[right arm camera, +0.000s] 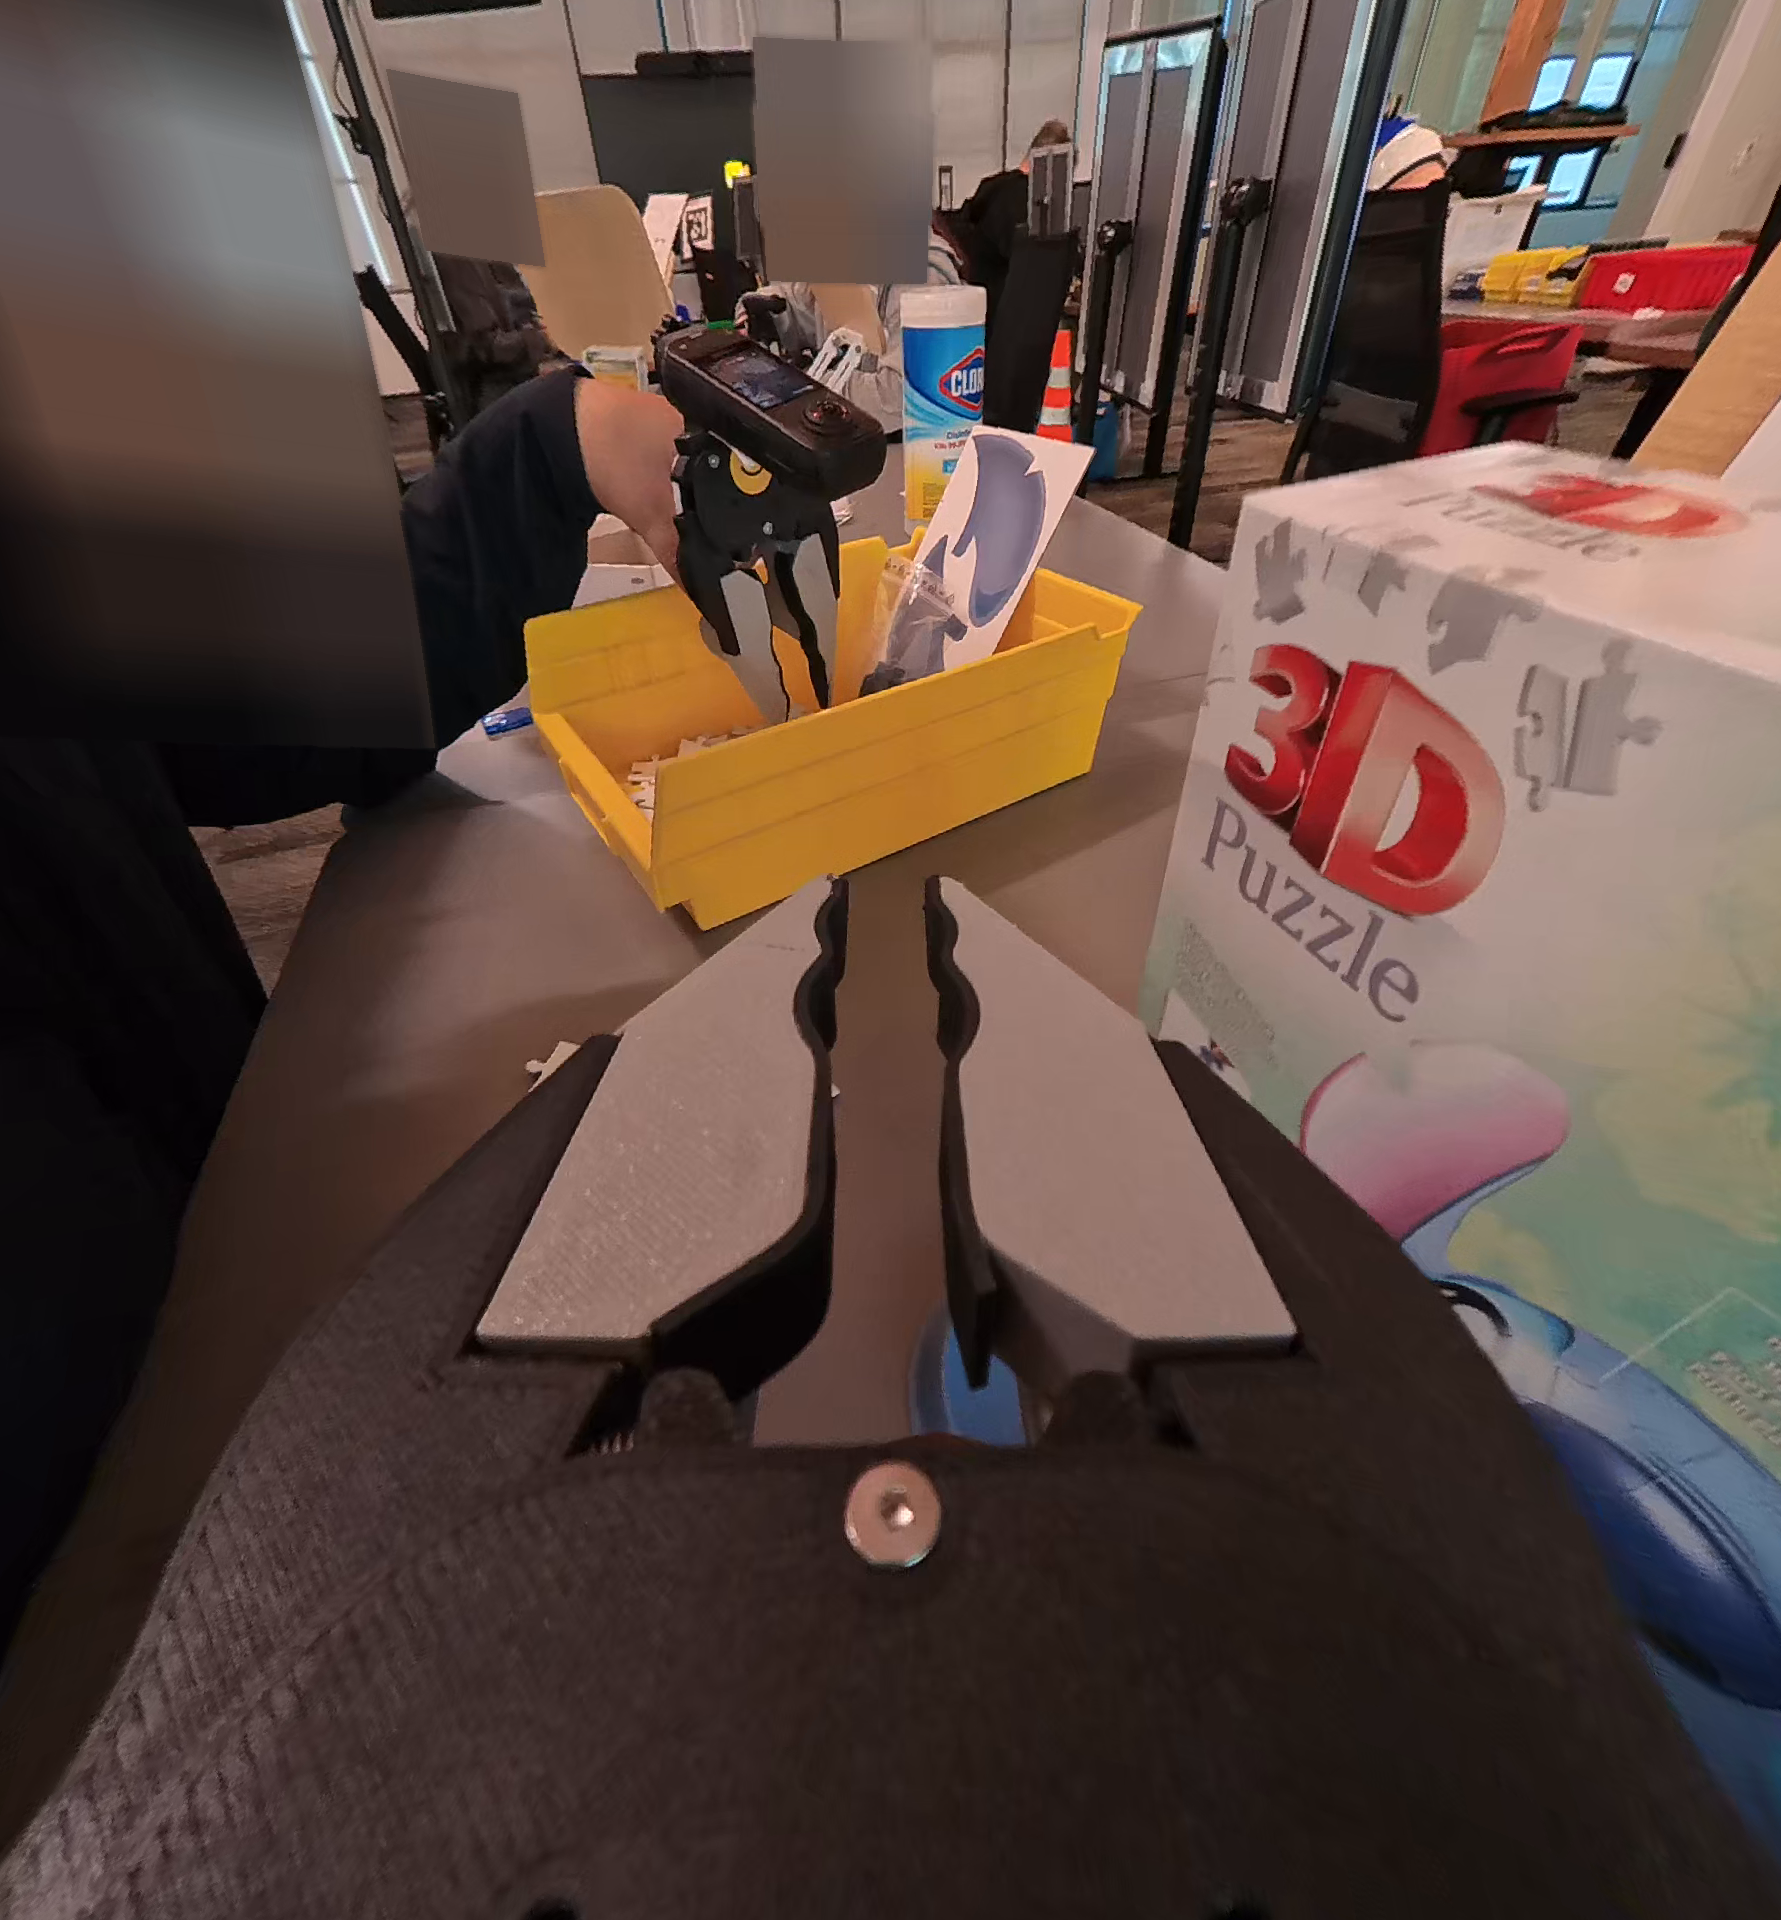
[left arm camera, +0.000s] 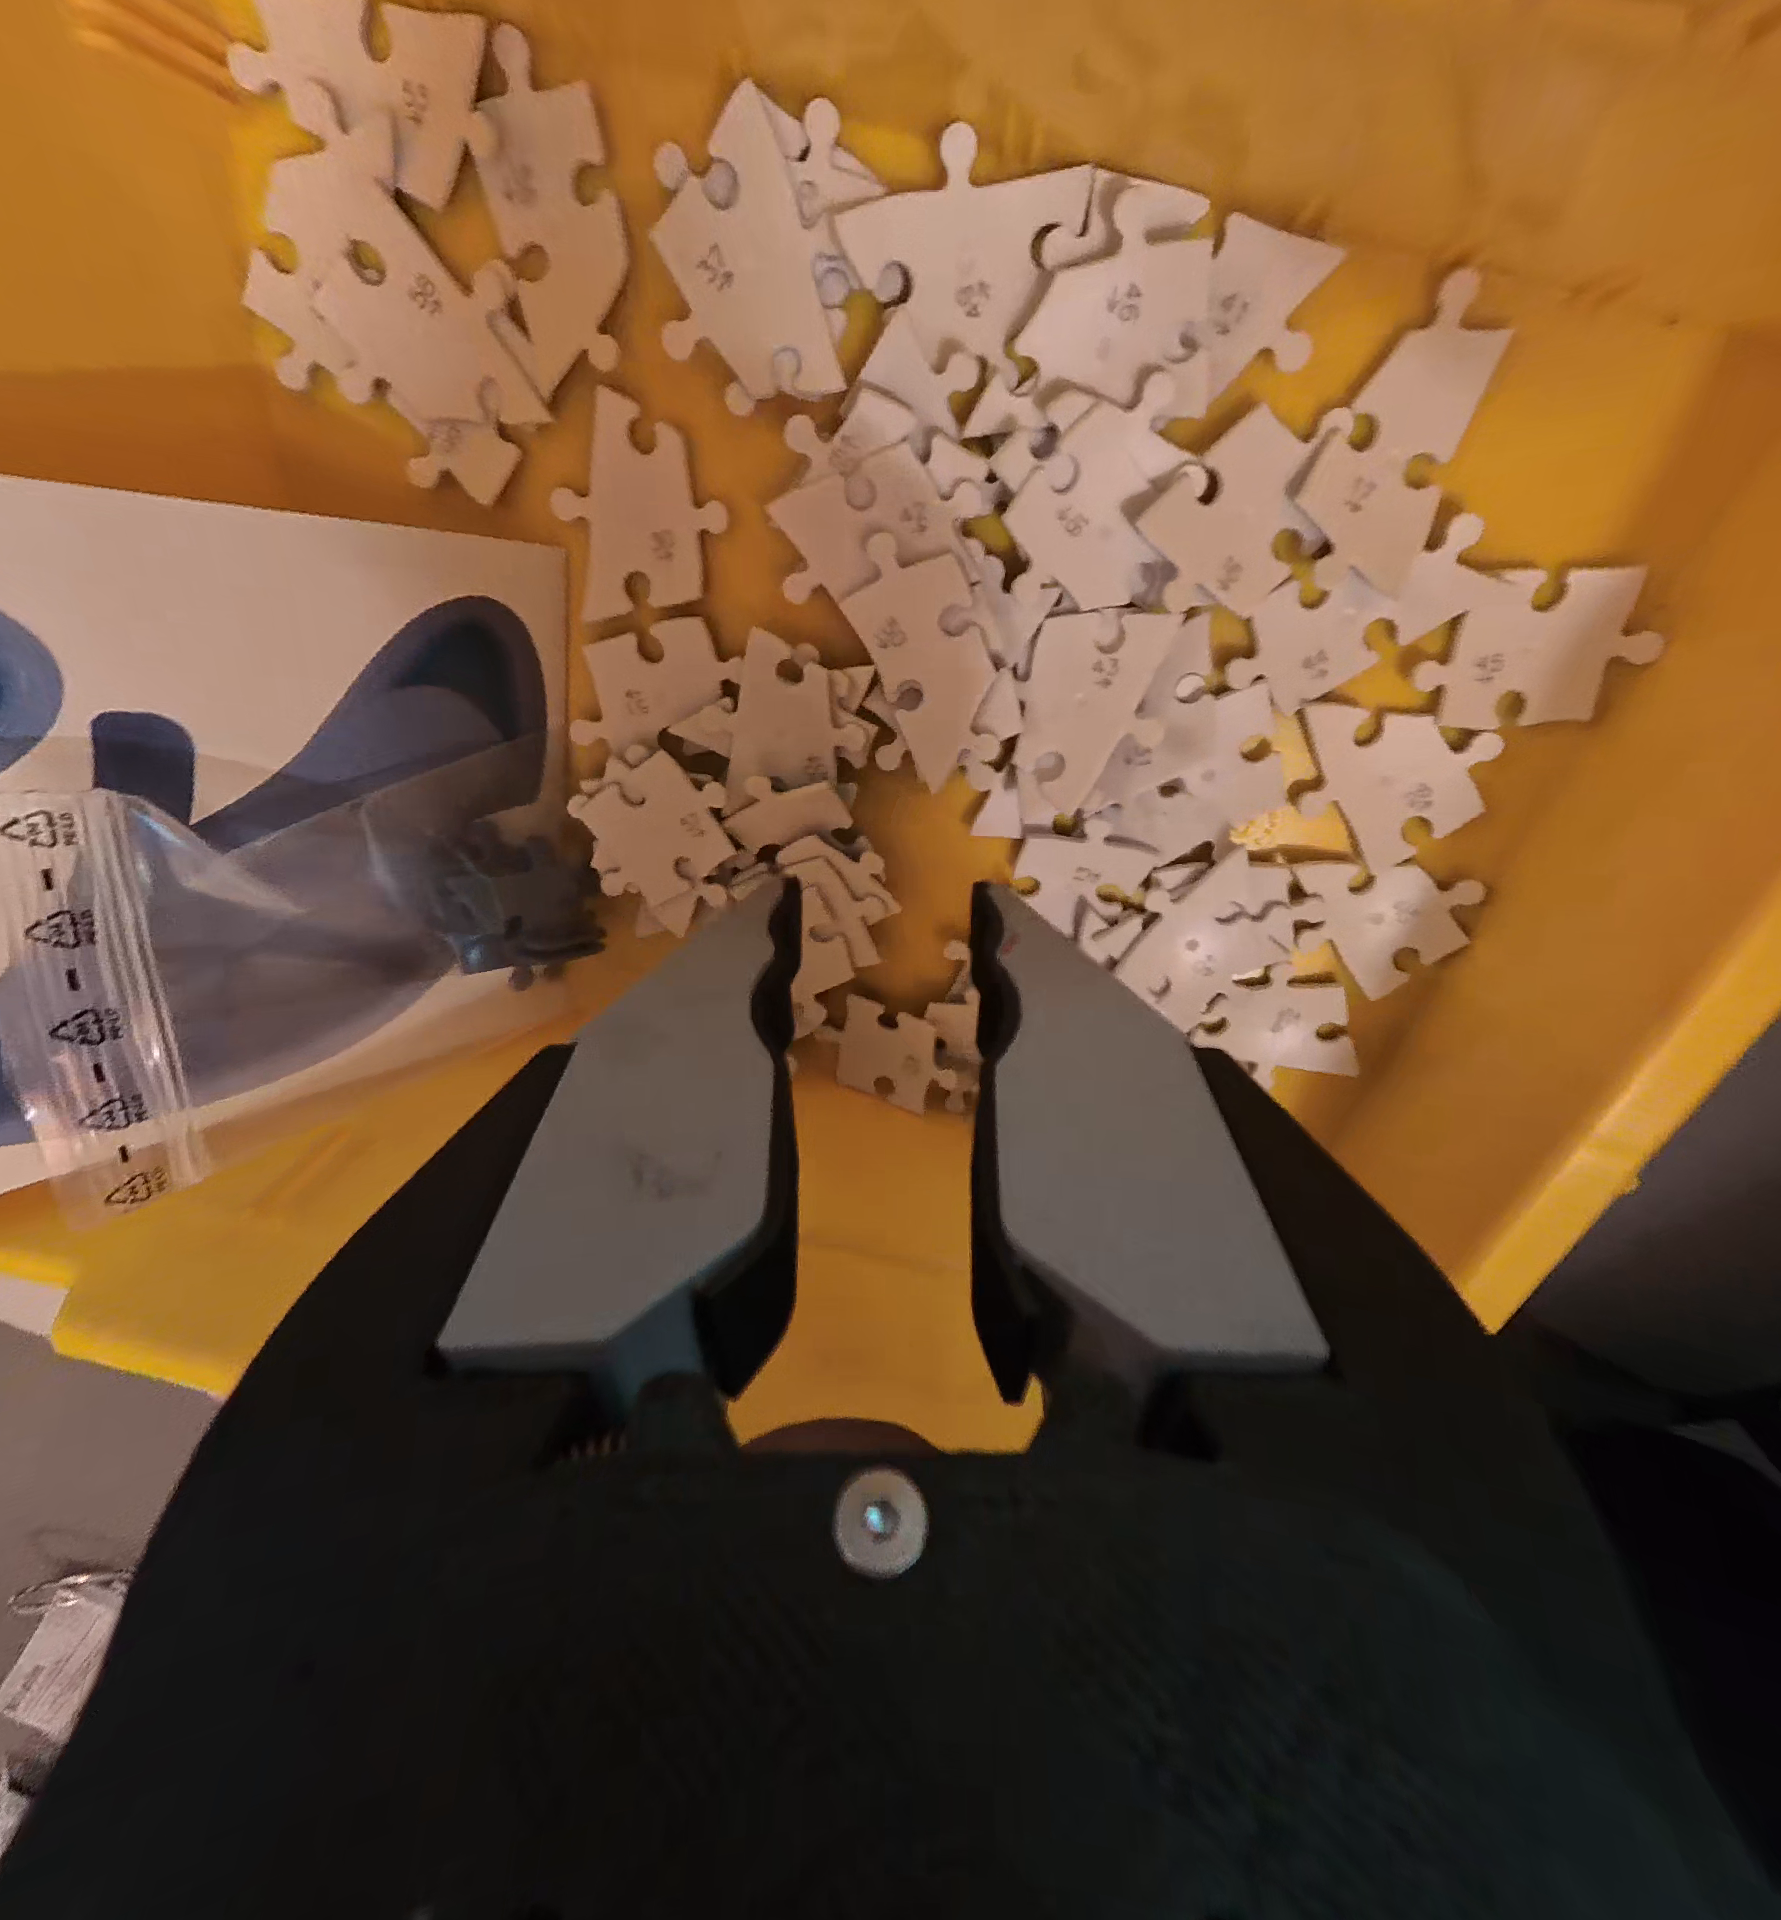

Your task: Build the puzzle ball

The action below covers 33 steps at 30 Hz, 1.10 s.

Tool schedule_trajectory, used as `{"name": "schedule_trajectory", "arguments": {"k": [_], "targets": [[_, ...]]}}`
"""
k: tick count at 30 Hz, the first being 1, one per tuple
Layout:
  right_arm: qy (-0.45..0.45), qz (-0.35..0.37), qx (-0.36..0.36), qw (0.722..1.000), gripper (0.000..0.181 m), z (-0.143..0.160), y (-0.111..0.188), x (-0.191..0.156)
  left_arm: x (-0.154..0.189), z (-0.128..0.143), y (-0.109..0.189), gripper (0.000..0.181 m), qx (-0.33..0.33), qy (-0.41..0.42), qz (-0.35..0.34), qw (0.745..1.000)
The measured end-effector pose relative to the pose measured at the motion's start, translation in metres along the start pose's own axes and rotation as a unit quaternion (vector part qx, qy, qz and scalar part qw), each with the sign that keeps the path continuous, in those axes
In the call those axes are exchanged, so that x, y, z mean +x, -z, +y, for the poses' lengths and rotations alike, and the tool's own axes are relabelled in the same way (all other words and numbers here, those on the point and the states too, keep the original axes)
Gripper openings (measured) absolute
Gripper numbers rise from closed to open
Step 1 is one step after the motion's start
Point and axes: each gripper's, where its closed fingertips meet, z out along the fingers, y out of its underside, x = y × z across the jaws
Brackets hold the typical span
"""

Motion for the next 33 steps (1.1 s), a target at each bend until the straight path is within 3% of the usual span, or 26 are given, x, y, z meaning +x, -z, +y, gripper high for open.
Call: {"name": "schedule_trajectory", "arguments": {"k": [6, 10, 19, 33], "targets": [[-0.005, -0.011, -0.011, 1.0, 0.012, 0.007, -0.002, -0.004, 0.027, 0.009, -0.014, 0.029, -0.018, -0.037, 0.074, 0.996], [0.002, -0.011, -0.013, 1.0, 0.012, 0.006, 0.0, -0.007, 0.034, 0.01, -0.012, 0.032, -0.021, -0.042, 0.085, 0.995], [0.022, -0.012, -0.001, 1.0, 0.011, -0.004, 0.009, -0.017, 0.034, 0.008, -0.025, 0.035, -0.077, -0.059, 0.041, 0.994], [0.023, -0.011, -0.004, 1.0, 0.011, -0.003, 0.013, -0.017, 0.031, 0.007, -0.025, 0.025, -0.055, -0.06, 0.06, 0.995]]}}
